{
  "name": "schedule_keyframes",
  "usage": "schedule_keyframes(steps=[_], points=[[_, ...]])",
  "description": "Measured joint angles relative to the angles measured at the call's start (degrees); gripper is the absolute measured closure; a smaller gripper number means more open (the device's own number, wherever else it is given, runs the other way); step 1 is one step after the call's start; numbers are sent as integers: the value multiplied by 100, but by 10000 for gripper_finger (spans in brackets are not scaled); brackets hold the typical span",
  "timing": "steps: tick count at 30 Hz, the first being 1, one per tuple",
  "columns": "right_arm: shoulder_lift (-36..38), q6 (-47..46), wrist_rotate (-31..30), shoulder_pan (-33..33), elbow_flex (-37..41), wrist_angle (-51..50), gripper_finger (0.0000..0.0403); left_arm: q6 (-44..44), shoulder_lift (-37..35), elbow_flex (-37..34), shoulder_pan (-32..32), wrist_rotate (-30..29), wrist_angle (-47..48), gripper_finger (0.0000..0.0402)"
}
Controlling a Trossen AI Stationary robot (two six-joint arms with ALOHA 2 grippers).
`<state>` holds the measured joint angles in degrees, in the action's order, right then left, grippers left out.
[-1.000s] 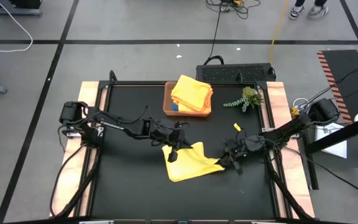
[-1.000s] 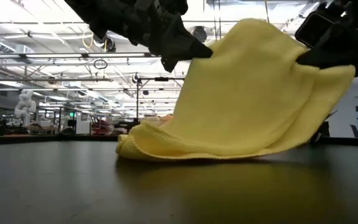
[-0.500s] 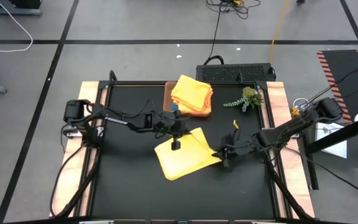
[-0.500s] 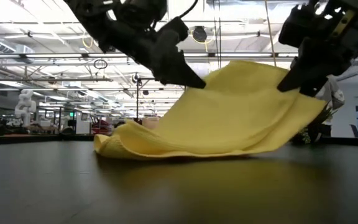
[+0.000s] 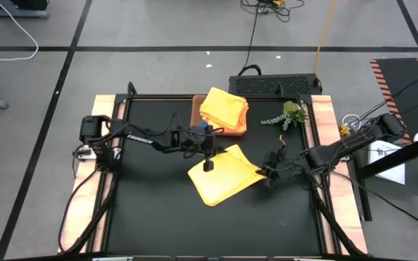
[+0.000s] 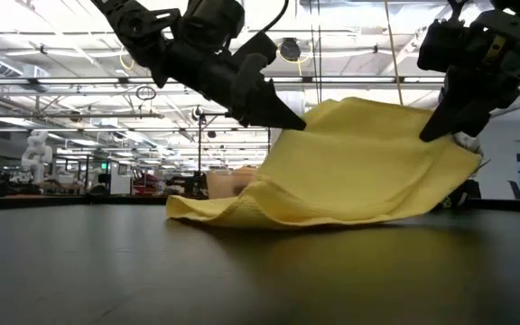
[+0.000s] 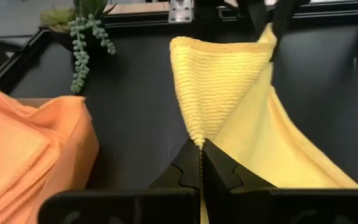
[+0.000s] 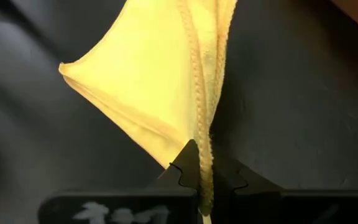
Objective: Fold microfiber towels
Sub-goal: Fold the yellow microfiber towel
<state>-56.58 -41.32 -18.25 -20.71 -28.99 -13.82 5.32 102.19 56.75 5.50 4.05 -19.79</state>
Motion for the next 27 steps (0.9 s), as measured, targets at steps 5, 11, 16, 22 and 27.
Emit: schedule_keyframes(steps=[5,11,16,22,27], points=[[-39,-1,-119,-2,0,-14,403,39,0,0,4,42,0,401],[7,-114,-123,4,0,-307,403,232,0,0,12,353,-293,401],[284,-343,-335,9,2,-605,403,237,-2,0,96,483,-478,401],[298,-193,-416,7,2,-527,403,358,-2,0,80,492,-468,401],[298,-142,-421,9,2,-536,403,380,-2,0,146,492,-568,401]])
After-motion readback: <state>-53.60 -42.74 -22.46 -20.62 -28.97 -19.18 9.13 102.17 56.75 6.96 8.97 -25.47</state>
